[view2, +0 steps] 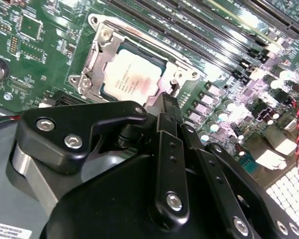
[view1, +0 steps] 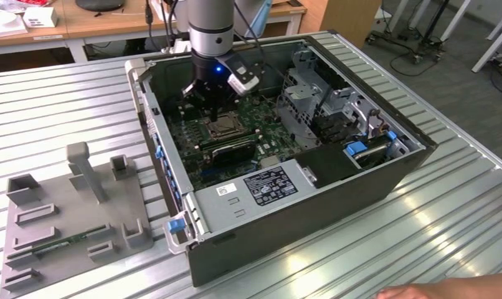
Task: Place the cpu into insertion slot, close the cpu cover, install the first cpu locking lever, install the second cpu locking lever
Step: 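Close the cpu cover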
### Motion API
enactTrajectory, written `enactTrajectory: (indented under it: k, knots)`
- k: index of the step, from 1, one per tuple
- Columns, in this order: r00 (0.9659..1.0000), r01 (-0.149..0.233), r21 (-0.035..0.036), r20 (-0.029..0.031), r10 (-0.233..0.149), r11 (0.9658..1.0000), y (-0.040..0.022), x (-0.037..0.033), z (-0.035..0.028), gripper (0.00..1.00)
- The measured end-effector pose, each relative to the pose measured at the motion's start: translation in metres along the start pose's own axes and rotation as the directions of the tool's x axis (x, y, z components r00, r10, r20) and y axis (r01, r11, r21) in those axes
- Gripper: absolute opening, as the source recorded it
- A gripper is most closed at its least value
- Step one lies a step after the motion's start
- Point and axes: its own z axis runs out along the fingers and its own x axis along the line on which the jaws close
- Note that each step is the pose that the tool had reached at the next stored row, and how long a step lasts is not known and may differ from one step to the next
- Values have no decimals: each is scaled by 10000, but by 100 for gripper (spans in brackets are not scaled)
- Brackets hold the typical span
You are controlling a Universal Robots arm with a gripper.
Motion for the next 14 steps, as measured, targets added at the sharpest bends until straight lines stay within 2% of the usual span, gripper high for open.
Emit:
enactTrajectory:
  k: [11,14]
  knots:
    - [10000,0,0,0,0,10000,11,-264,10,11]
    - [10000,-1,0,0,1,10000,11,-282,11,11]
